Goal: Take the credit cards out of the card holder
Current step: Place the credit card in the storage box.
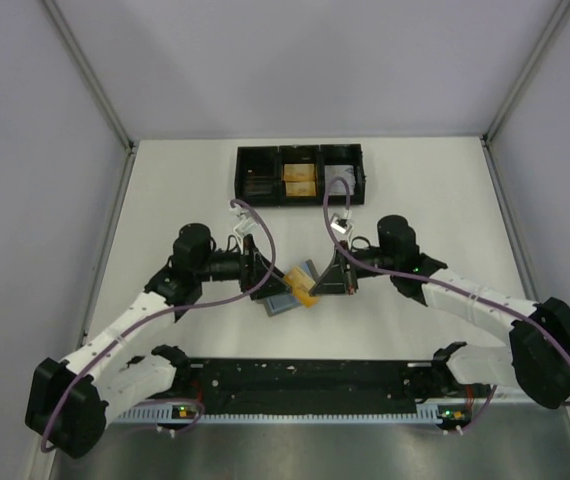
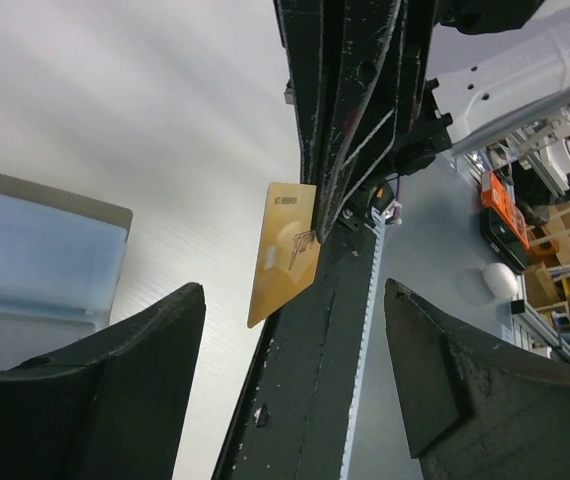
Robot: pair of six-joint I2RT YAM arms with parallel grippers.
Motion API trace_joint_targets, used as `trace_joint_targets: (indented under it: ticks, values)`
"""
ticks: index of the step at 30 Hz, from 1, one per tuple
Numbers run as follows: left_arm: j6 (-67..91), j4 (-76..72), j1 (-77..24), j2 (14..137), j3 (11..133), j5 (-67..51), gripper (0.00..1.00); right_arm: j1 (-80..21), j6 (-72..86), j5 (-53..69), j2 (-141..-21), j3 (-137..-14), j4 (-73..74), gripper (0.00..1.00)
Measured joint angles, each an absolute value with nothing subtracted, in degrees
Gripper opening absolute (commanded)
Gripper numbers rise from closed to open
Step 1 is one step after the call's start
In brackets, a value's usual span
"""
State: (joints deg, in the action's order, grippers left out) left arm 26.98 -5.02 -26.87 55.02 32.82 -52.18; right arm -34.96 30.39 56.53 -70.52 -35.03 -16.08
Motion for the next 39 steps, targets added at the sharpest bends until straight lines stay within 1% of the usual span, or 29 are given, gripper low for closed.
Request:
trace_joint_targets:
  ticks: [2, 5, 8, 10, 11, 14, 15, 16, 18, 19, 20, 22, 24, 27, 33, 39]
  values:
    - [27.03, -5.80, -27.38, 55.31, 33.01, -53.47, 0.69, -34.96, 30.11, 56.86, -70.15, -35.09, -15.53, 0.00]
    - [27.20, -6.55, -28.03, 55.92, 33.34, -54.70, 0.58, -34.96, 29.93, 57.19, -69.97, -36.16, -13.98, 0.00]
    - [27.40, -7.42, -28.82, 56.60, 33.69, -55.75, 0.41, -35.00, 29.71, 57.23, -69.67, -37.21, -12.91, 0.00]
    - [27.49, -7.79, -29.23, 56.95, 33.89, -56.23, 0.07, -35.00, 29.69, 57.43, -69.43, -37.67, -12.32, 0.00]
    - [27.64, -7.90, -29.34, 57.04, 33.91, -56.34, 0.00, -35.00, 29.65, 57.63, -69.38, -37.93, -11.99, 0.00]
    - [27.51, -8.58, -29.41, 57.04, 34.00, -56.23, 0.00, -35.00, 29.50, 58.22, -69.34, -39.27, -10.02, 0.01]
    - [27.57, -8.69, -29.41, 57.01, 34.09, -56.01, 0.00, -35.00, 29.23, 58.13, -69.28, -39.86, -9.02, 0.11]
    - [27.70, -8.88, -29.36, 57.01, 34.17, -55.81, 0.00, -35.00, 28.93, 57.89, -69.23, -40.36, -7.79, 0.23]
    - [28.14, -9.06, -29.39, 56.99, 34.48, -54.89, 0.00, -35.00, 28.29, 56.12, -68.99, -41.82, -4.86, 0.48]
    - [28.47, -9.30, -29.43, 56.99, 34.70, -54.02, 0.00, -34.98, 28.10, 54.81, -68.82, -42.52, -3.68, 0.64]
    - [28.86, -9.54, -29.50, 56.99, 34.92, -52.64, 0.00, -34.83, 27.99, 53.17, -68.51, -43.09, -2.37, 0.74]
    - [29.67, -9.43, -29.56, 57.21, 35.64, -49.63, 0.00, -34.44, 28.12, 49.45, -67.42, -44.01, 0.45, 0.87]
    - [30.74, -9.26, -29.61, 58.50, 37.28, -44.82, 0.00, -33.56, 27.90, 43.24, -65.56, -45.19, 4.45, 0.95]
    - [32.29, -8.69, -29.63, 62.67, 40.84, -36.10, 0.00, -32.32, 27.31, 32.58, -62.00, -47.07, 10.50, 0.98]
    - [35.62, -6.81, -28.82, 76.05, 51.09, -19.90, 0.00, -32.08, 26.33, 14.22, -55.07, -48.51, 18.37, 0.98]
    - [36.80, -5.89, -26.85, 91.48, 64.51, -11.84, 0.00, -32.08, 25.32, 3.79, -50.92, -48.40, 22.00, 0.98]
